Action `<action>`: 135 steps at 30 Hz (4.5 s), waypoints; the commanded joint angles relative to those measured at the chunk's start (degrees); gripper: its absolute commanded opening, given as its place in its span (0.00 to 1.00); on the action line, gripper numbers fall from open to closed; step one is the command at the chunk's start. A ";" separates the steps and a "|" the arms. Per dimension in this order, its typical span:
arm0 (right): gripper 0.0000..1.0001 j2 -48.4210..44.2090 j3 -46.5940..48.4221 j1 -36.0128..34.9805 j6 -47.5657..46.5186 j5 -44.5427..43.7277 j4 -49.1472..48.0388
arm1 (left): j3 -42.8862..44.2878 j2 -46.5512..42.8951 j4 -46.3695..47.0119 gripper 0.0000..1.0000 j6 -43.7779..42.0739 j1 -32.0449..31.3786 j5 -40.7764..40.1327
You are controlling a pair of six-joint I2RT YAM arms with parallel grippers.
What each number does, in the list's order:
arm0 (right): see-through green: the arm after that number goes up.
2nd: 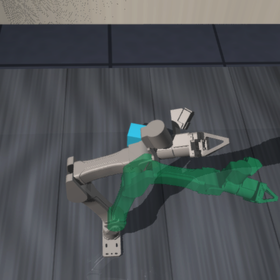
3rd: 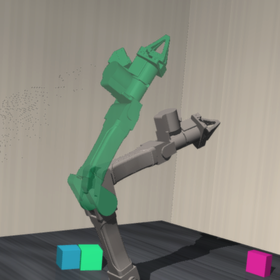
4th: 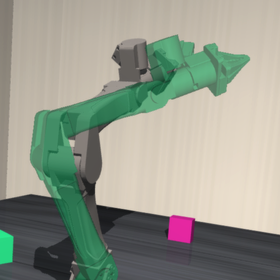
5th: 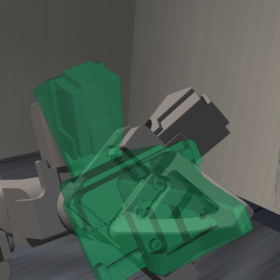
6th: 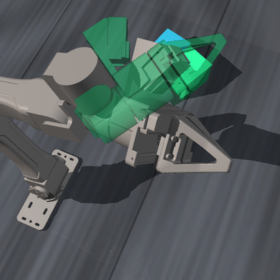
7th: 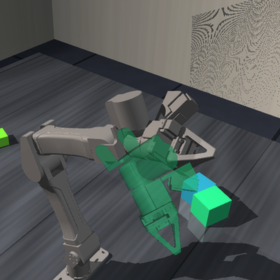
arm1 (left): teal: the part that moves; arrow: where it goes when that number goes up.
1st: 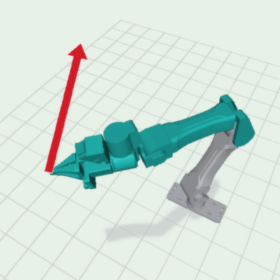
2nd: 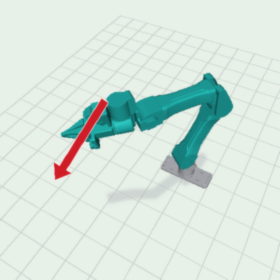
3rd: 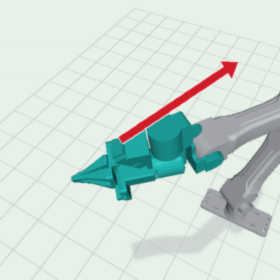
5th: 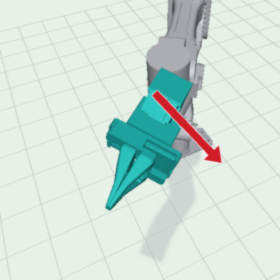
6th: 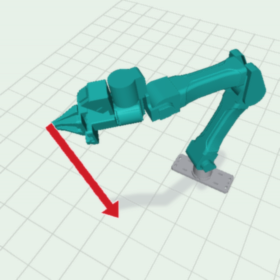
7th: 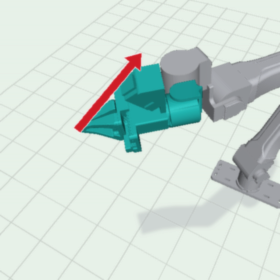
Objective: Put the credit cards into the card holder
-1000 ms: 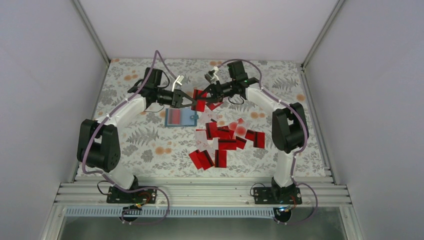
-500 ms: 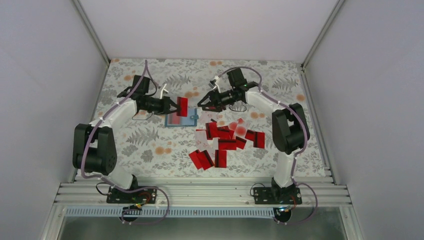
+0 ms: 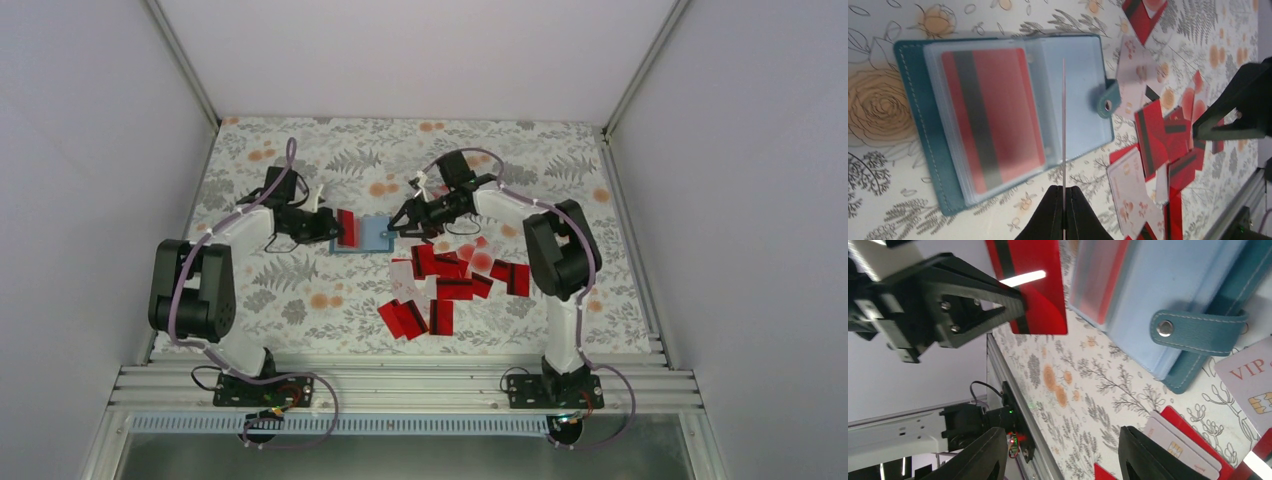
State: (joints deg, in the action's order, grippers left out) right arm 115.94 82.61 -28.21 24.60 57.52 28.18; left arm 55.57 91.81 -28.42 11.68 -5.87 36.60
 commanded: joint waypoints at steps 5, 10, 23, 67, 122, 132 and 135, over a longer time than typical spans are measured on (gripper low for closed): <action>0.56 5.04 1.26 -2.49 2.14 -1.76 -5.24 | -1.99 4.09 11.15 0.02 4.23 0.23 0.54; 0.55 6.70 1.36 -2.53 3.10 -1.15 -7.61 | -6.04 5.11 19.54 0.02 9.82 0.23 2.48; 0.51 11.90 2.16 -2.55 4.01 -0.57 -9.47 | -6.33 9.87 24.56 0.02 11.51 0.18 5.18; 0.48 11.83 11.16 2.10 1.82 -5.31 -4.82 | -7.54 13.18 32.43 0.02 24.14 0.60 10.45; 0.39 16.28 4.29 2.03 3.70 -5.21 -8.75 | -4.80 18.79 25.79 0.02 15.36 -0.31 17.76; 0.39 16.16 4.26 2.07 3.94 -5.13 -8.94 | -0.79 22.54 21.12 0.02 12.74 -0.37 19.35; 0.39 16.25 4.31 2.02 4.05 -5.06 -8.94 | 0.25 23.52 20.53 0.02 12.36 -0.37 20.05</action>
State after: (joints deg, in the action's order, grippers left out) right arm 131.11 87.64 -26.06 28.25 53.93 17.12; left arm 54.52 113.30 -5.21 26.46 -6.00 57.01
